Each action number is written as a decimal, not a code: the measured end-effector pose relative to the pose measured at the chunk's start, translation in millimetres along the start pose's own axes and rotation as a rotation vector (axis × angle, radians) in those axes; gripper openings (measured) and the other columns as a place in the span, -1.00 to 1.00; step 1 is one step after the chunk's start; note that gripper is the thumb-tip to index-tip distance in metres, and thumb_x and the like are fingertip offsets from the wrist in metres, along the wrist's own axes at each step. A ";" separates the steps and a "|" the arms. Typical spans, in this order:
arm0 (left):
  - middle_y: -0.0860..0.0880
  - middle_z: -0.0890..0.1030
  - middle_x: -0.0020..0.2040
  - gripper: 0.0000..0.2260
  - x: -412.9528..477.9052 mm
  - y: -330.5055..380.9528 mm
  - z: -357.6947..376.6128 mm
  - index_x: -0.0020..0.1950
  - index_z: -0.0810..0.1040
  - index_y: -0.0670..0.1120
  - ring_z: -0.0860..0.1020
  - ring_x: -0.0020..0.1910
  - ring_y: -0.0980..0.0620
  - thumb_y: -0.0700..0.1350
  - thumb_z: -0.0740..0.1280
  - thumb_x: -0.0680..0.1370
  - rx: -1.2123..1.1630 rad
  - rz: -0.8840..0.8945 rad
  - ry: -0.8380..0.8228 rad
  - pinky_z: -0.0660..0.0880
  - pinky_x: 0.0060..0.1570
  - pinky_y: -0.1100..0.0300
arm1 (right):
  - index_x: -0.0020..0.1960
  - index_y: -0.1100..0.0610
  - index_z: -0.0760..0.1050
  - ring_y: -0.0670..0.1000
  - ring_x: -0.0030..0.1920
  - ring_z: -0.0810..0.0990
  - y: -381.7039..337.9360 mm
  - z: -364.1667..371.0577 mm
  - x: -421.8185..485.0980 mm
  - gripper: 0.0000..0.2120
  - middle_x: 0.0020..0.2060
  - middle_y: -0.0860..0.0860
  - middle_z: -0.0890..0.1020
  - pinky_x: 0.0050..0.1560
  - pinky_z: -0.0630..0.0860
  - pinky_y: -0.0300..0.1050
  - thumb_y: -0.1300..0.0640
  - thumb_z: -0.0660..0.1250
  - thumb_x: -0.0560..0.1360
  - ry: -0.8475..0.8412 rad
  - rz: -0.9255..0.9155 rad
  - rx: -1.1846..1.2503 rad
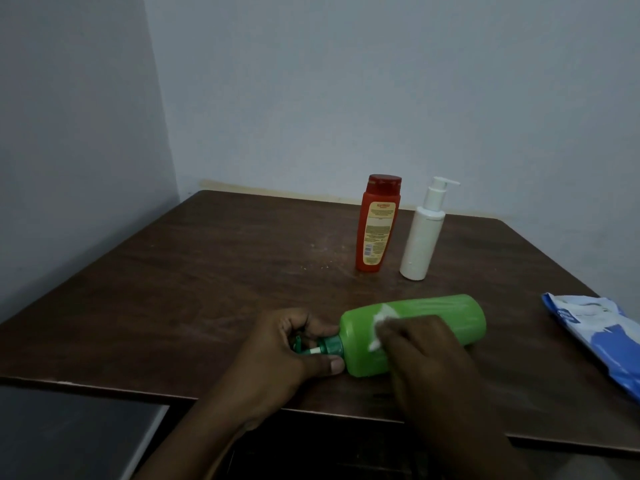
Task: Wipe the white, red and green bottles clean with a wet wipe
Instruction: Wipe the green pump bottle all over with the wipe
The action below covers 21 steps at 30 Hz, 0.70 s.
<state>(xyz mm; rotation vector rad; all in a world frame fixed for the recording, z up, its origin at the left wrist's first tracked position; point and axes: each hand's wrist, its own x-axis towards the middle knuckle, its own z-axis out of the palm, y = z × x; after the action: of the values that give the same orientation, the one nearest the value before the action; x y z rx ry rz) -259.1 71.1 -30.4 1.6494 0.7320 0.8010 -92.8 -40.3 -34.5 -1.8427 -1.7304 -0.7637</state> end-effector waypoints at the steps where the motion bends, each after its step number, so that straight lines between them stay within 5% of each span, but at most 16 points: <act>1: -0.12 0.73 -0.11 -0.68 1.2 -0.2 -0.5 -0.22 0.73 0.08 0.65 -0.20 0.11 -0.32 0.67 0.28 0.000 -0.003 -0.002 0.58 -0.13 0.25 | 0.08 0.21 0.62 0.03 -0.08 0.52 -1.8 2.0 1.9 -0.72 -0.06 0.08 0.63 -0.13 0.51 -0.12 0.30 0.34 0.38 0.005 -0.073 0.010; 4: -0.13 0.74 -0.11 -0.72 2.9 -1.7 0.1 -0.20 0.73 0.00 0.65 -0.19 0.09 -0.34 0.66 0.28 -0.003 -0.006 0.008 0.58 -0.14 0.25 | 0.08 0.19 0.61 0.00 -0.06 0.47 22.0 4.1 12.4 -0.70 -0.07 0.09 0.64 -0.10 0.39 -0.19 0.30 0.39 0.35 0.027 0.010 -0.018; 7: -0.13 0.74 -0.05 -0.63 1.2 1.2 1.3 -0.25 0.72 0.15 0.66 -0.14 0.07 -0.34 0.66 0.27 0.004 -0.005 0.006 0.61 -0.04 0.16 | 0.07 0.20 0.62 0.06 -0.14 0.52 30.2 -4.2 -4.2 -0.66 -0.12 0.11 0.63 -0.16 0.37 -0.17 0.33 0.50 0.31 0.001 0.171 -0.056; 11: -0.18 0.74 -0.05 -0.66 1.4 1.3 -0.7 -0.24 0.72 0.12 0.67 -0.12 0.00 -0.33 0.66 0.27 -0.009 -0.007 0.009 0.62 0.05 -0.03 | 0.11 0.19 0.61 0.01 -0.04 0.48 22.3 5.9 0.7 -0.69 -0.03 0.08 0.65 -0.02 0.38 -0.15 0.30 0.36 0.38 0.004 -0.048 -0.007; 15: -0.15 0.74 -0.06 -0.66 0.6 2.3 0.2 -0.22 0.74 0.08 0.68 -0.12 0.00 -0.35 0.65 0.27 -0.007 -0.011 0.004 0.62 0.09 -0.05 | 0.06 0.16 0.61 0.08 -0.09 0.47 47.3 -3.1 -1.8 -0.76 -0.10 0.11 0.65 -0.13 0.39 -0.09 0.32 0.37 0.40 0.011 0.250 -0.076; 19: -0.14 0.75 -0.04 -0.67 2.0 0.5 0.2 -0.23 0.73 0.08 0.71 0.01 -0.19 -0.35 0.65 0.26 -0.030 -0.025 -0.002 0.60 0.18 -0.19 | 0.10 0.18 0.61 0.07 -0.06 0.53 24.0 0.1 -10.9 -0.68 -0.03 0.08 0.66 -0.09 0.41 -0.14 0.34 0.43 0.35 -0.016 0.030 -0.032; 21: -0.16 0.75 -0.04 -0.67 2.3 0.0 -0.1 -0.23 0.73 0.08 0.70 0.02 -0.23 -0.35 0.65 0.26 -0.038 -0.028 0.008 0.60 0.17 -0.18 | 0.10 0.15 0.60 0.05 -0.06 0.49 35.9 1.6 4.3 -0.71 -0.04 0.08 0.66 -0.13 0.37 -0.15 0.33 0.38 0.39 -0.034 0.087 -0.042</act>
<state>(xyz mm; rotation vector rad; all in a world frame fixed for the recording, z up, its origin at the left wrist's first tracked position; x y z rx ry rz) -257.9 73.0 -30.1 1.5994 0.7401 0.7972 -56.7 -38.7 -31.9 -1.9561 -1.6547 -0.7434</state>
